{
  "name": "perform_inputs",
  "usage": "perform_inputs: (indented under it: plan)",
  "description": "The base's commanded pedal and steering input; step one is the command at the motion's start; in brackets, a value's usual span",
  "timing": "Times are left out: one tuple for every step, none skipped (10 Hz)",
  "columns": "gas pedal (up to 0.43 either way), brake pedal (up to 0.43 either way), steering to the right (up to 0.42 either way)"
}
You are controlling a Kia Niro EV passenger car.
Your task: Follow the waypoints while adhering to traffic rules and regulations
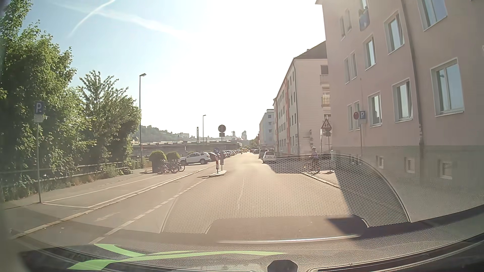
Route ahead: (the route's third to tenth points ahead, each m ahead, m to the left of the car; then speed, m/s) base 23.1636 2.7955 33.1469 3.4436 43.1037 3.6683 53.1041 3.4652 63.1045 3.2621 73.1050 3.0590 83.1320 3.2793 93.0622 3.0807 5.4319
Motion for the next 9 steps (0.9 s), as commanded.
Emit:
perform_inputs:
  plan:
    - [0.028,0.000,-0.012]
    - [0.028,0.000,-0.012]
    - [0.028,0.000,-0.012]
    - [0.028,0.000,-0.009]
    - [0.020,0.000,-0.005]
    - [0.008,0.000,-0.003]
    - [0.008,0.000,-0.004]
    - [0.008,0.000,-0.003]
    - [0.008,0.000,-0.003]
